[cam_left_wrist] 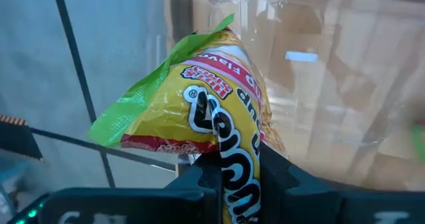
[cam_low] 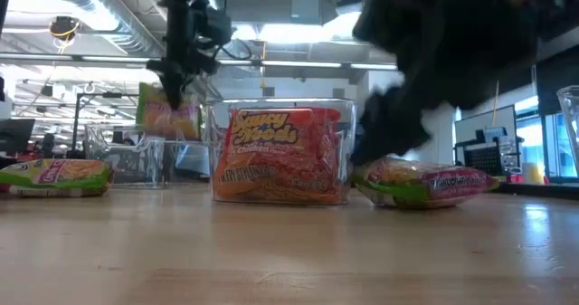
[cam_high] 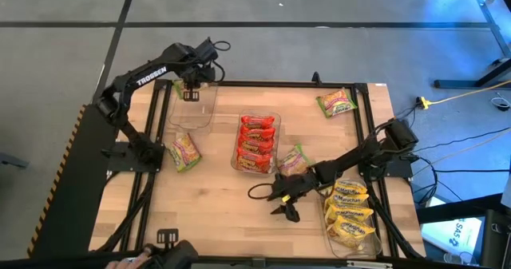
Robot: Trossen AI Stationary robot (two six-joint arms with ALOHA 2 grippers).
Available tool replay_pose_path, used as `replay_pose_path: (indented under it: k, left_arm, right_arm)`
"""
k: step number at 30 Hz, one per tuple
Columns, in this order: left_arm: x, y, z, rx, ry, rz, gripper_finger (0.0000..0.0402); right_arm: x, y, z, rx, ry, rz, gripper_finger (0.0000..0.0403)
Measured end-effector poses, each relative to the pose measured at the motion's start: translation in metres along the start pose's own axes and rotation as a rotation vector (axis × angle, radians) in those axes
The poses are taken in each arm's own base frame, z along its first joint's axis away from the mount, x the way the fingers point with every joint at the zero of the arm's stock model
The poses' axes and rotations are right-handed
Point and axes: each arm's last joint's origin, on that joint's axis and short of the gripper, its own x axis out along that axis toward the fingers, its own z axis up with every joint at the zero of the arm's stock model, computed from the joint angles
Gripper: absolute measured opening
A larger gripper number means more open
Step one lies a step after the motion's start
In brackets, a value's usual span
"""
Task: Sort Maruchan noodles
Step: Put the bottom left green noodle pack into the top transparent bin
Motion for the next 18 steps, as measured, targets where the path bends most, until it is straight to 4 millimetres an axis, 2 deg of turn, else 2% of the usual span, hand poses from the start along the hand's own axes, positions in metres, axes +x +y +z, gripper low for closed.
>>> replay_pose_path:
  k: [6,11,18]
  left_arm:
    - [0.031,-0.009,0.004,0.082,-0.005,0.018,0.0041]
    - [0.055,-0.011,0.005,0.121,-0.038,0.061,0.0041]
    - [0.082,-0.024,0.005,0.168,-0.069,0.059,0.0041]
  right_arm:
    - [-0.011,0.018,0.016,0.016,-0.094,0.139,0.0237]
    - [-0.011,0.02,0.013,0.018,-0.071,0.142,0.0237]
    - [-0.011,0.019,0.015,0.009,-0.097,0.097,0.0237]
